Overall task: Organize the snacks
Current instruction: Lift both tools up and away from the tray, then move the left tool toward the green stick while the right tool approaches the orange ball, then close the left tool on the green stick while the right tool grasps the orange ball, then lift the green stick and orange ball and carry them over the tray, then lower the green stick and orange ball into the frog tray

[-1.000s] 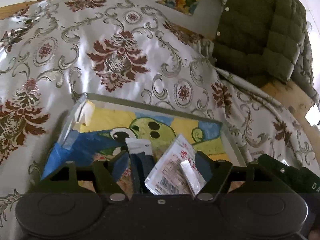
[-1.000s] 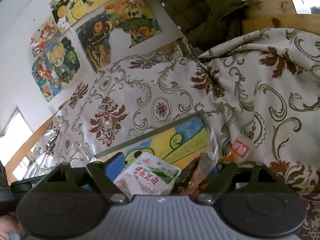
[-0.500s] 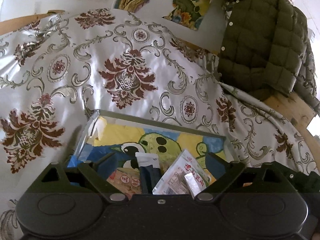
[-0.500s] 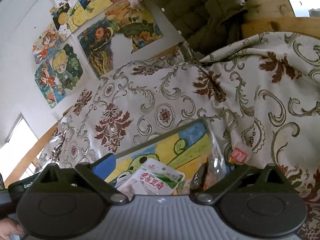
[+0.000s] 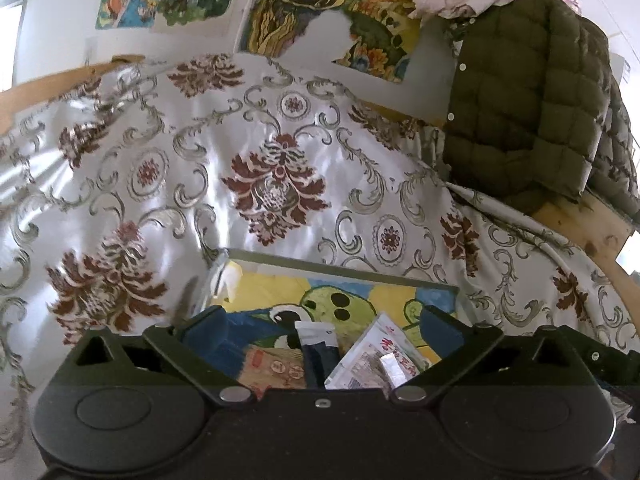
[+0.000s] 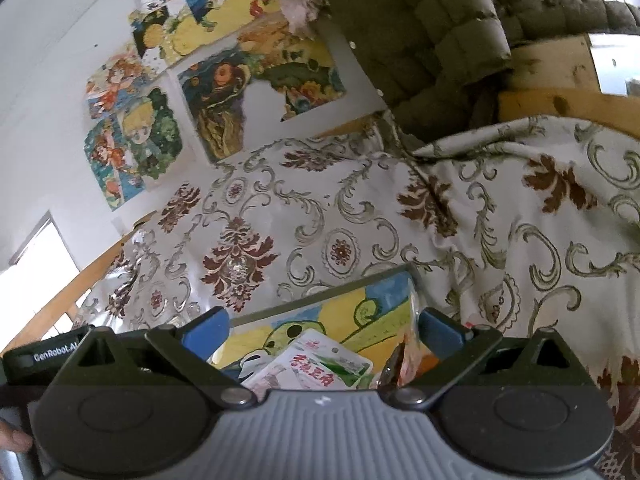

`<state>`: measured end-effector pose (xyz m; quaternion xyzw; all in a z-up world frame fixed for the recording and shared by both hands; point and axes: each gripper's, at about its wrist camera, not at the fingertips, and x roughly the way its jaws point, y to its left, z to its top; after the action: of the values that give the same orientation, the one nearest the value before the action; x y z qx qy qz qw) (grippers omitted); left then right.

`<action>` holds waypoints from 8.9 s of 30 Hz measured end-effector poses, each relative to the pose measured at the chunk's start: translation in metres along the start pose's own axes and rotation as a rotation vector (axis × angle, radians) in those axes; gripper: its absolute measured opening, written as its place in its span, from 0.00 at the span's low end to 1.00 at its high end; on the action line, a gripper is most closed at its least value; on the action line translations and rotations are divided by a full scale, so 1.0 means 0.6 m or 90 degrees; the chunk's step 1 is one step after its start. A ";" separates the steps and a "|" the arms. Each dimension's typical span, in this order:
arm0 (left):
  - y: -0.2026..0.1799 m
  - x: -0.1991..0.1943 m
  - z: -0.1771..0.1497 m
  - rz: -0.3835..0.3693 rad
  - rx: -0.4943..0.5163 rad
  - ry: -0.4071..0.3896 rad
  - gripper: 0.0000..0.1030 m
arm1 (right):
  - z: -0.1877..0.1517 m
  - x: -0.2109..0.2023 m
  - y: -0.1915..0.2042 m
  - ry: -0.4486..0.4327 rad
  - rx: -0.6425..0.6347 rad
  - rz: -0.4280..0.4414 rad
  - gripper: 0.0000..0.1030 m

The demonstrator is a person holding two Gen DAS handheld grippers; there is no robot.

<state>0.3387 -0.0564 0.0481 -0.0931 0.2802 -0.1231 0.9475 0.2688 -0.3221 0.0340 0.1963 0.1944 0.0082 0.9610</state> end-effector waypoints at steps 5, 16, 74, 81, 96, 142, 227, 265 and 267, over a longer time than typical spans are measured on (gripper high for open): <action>0.000 -0.026 0.003 0.011 0.000 -0.012 0.99 | 0.001 -0.018 0.010 -0.007 -0.022 0.000 1.00; 0.003 -0.101 -0.025 0.029 0.005 -0.030 0.99 | -0.012 -0.089 0.025 -0.026 -0.059 -0.007 1.00; 0.090 -0.338 -0.317 0.131 -0.005 0.172 0.99 | -0.254 -0.363 0.102 0.119 -0.050 -0.085 1.00; 0.094 -0.327 -0.311 0.130 -0.001 0.171 0.99 | -0.258 -0.336 0.101 0.141 -0.067 -0.100 1.00; 0.107 -0.292 -0.284 0.157 0.045 0.165 0.99 | -0.267 -0.306 0.112 0.168 -0.100 -0.110 1.00; 0.165 -0.050 -0.184 0.104 0.205 0.066 0.99 | -0.229 -0.019 0.184 0.166 -0.234 -0.062 1.00; 0.163 -0.025 -0.101 -0.046 0.015 0.124 0.18 | -0.198 0.047 0.212 0.104 -0.181 0.053 0.36; 0.192 0.114 -0.089 -0.064 -0.102 0.069 0.18 | -0.226 0.137 0.241 0.112 -0.250 0.003 0.37; 0.191 0.116 -0.091 -0.055 -0.095 0.075 0.19 | -0.226 0.135 0.241 0.111 -0.251 0.004 0.40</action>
<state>0.3859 0.0272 -0.0603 -0.1680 0.3393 -0.1479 0.9137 0.3013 -0.1305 -0.0559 0.0034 0.2711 0.0657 0.9603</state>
